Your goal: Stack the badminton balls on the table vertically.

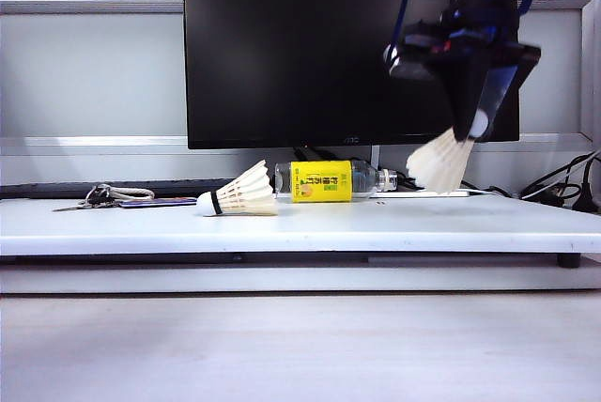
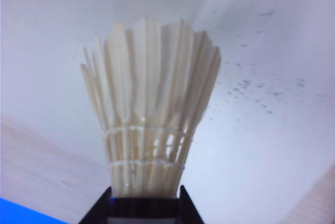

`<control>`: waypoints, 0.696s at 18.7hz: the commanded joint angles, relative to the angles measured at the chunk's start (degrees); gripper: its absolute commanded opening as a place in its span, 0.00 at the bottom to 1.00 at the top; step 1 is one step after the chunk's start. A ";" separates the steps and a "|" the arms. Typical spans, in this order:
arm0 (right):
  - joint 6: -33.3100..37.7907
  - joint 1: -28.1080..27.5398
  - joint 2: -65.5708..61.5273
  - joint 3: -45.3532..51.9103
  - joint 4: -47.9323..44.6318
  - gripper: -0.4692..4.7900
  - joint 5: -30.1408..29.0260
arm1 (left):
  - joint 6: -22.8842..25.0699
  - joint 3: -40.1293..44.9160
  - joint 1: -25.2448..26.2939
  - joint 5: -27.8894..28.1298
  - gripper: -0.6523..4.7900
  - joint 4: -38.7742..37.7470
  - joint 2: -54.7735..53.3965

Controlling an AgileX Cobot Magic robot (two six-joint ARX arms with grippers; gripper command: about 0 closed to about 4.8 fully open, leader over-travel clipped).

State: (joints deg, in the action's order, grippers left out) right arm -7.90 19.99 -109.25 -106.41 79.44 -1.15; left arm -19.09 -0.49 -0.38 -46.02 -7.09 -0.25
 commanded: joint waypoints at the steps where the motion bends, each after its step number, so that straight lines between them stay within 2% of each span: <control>1: 0.85 0.02 0.44 -0.28 0.02 0.27 -0.52 | 0.20 0.20 -0.66 -0.74 0.17 -1.05 0.20; 13: 1.92 -0.04 0.24 -0.28 0.02 0.28 -1.60 | 0.04 0.20 -0.79 -1.36 0.17 -1.05 0.20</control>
State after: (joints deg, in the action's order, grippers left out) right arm -6.24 19.97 -109.30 -106.45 79.46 -2.61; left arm -19.11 -0.49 -1.04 -46.09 -7.09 -0.25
